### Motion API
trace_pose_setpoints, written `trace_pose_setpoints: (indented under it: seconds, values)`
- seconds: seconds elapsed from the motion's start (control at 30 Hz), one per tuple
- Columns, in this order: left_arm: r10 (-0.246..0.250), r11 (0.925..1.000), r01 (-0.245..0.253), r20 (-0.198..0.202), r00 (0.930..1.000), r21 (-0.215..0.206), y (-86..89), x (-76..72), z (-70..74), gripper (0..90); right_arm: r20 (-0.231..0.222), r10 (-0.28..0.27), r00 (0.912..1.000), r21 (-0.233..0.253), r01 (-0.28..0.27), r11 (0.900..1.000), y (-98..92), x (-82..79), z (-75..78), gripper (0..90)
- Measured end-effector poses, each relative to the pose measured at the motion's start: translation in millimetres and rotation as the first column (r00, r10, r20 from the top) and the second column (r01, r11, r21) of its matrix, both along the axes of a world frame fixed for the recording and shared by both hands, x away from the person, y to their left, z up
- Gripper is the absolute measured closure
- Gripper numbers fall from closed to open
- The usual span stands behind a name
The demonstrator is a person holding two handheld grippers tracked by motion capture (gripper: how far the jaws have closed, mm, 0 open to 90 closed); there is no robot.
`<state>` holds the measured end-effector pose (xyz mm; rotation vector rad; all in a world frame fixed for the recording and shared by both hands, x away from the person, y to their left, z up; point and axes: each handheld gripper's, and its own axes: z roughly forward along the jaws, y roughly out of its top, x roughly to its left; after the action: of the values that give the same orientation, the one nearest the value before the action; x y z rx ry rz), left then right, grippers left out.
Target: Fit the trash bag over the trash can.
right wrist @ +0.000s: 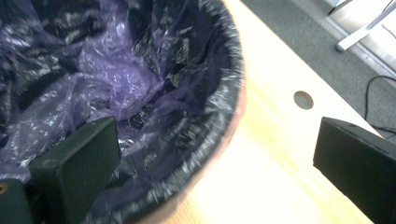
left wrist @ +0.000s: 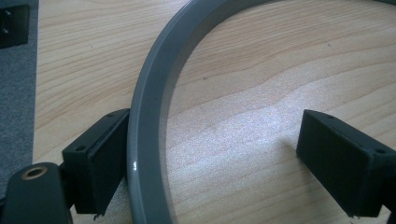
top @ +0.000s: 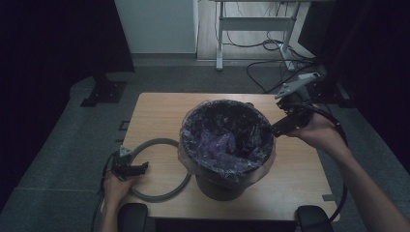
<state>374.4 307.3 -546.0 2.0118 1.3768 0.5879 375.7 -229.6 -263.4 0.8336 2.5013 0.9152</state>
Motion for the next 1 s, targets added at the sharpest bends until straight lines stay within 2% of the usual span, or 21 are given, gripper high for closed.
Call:
trace_pose_setpoints:
  seconds: [0.2,0.33,0.5,0.6,0.77,1.0]
  values:
    - [0.0,1.0,0.0,0.0,1.0,0.0,0.0,0.0,0.0,11.7,0.03,-0.044,0.9986,0.047,0.043,0.998,-32.1,-10.6,1.9,2.1]
    - [0.0,1.0,0.0,0.0,1.0,0.0,0.0,0.0,0.0,11.7,0.04,-0.055,0.9977,0.042,0.053,0.998,-47.1,-15.6,-11.2,2.6]
    - [-0.006,1.0,0.006,-0.002,1.0,0.001,0.3,-0.1,0.3,12.2,0.03,-0.055,0.998,0.057,0.053,0.997,-57.4,-15.5,-46.8,1.3]
    - [-0.044,0.999,0.045,-0.013,0.9989,0.006,1.9,-1.1,1.3,12.2,0.029,-0.049,0.9984,0.074,0.047,0.996,-61.7,-13.0,-73.3,0.0]
    - [-0.045,0.999,0.045,-0.013,0.9989,0.006,1.9,-1.3,1.3,12.4,0.055,-0.039,0.9977,0.051,0.036,0.998,-66.5,-8.6,-117.3,0.0]
    - [-0.027,0.9996,0.027,-0.003,0.9996,0.002,0.0,-2.0,0.3,12.0,0.012,-0.06,0.9981,0.057,0.059,0.997,-71.6,-4.8,-171.1,0.0]
